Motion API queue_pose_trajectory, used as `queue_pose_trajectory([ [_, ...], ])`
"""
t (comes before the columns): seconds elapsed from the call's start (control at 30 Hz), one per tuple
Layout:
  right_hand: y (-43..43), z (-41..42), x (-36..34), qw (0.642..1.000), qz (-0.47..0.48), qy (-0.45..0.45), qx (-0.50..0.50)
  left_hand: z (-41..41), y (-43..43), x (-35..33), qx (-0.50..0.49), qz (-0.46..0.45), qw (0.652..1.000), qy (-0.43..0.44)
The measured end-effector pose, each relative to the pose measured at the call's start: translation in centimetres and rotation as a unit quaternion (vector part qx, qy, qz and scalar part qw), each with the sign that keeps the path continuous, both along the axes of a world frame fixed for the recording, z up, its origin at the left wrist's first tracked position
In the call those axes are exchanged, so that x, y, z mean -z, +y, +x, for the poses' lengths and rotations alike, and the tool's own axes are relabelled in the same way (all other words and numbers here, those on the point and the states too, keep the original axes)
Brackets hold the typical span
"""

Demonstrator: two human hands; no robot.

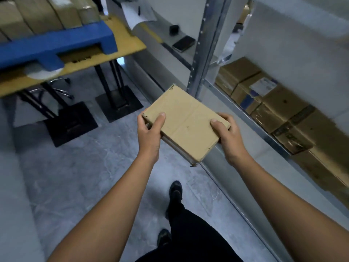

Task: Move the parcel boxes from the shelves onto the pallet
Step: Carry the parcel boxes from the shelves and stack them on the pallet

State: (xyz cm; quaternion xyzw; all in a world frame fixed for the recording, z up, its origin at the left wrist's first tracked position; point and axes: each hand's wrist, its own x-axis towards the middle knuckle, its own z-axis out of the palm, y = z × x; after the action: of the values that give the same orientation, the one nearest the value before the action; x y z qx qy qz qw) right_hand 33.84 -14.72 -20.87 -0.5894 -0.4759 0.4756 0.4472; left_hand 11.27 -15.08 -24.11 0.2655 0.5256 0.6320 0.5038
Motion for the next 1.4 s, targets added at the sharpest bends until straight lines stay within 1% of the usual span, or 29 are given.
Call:
queue_pose_trajectory([
  [0.23,10.6,-11.2,1.0,0.996,-0.014,0.013,-0.092,-10.4,5.9,0.3,-0.102,-0.013,0.994,0.020],
  [0.37,16.9,-17.9,1.1,0.989,-0.017,0.025,-0.145,-16.4,9.7,-0.6,-0.155,-0.030,0.987,0.041],
  [0.53,24.3,-26.6,0.2,0.975,-0.014,0.024,-0.221,-23.7,14.1,-2.4,-0.243,-0.033,0.969,0.036],
  [0.63,27.3,-32.4,-0.2,0.967,-0.011,0.023,-0.255,-27.8,15.3,-2.9,-0.296,-0.032,0.954,0.033],
  [0.8,30.1,-42.9,-0.3,0.947,-0.019,0.023,-0.319,-36.4,16.2,-2.6,-0.370,-0.027,0.928,0.029],
  [0.93,31.7,-51.9,0.1,0.934,-0.031,0.023,-0.355,-44.6,16.8,-1.5,-0.395,-0.021,0.918,0.032],
  [1.0,32.2,-56.6,0.3,0.933,-0.027,0.019,-0.357,-49.0,17.1,-0.7,-0.397,-0.021,0.917,0.033],
  [1.13,32.1,-65.5,0.4,0.945,0.011,0.022,-0.326,-57.8,18.0,-0.3,-0.408,-0.020,0.913,0.015],
  [1.27,30.7,-72.7,0.6,0.950,0.051,0.007,-0.308,-65.3,19.3,-0.2,-0.459,-0.007,0.888,0.012],
  [1.4,29.9,-78.2,1.0,0.936,0.056,-0.006,-0.348,-69.9,21.1,0.0,-0.498,-0.034,0.866,0.023],
])
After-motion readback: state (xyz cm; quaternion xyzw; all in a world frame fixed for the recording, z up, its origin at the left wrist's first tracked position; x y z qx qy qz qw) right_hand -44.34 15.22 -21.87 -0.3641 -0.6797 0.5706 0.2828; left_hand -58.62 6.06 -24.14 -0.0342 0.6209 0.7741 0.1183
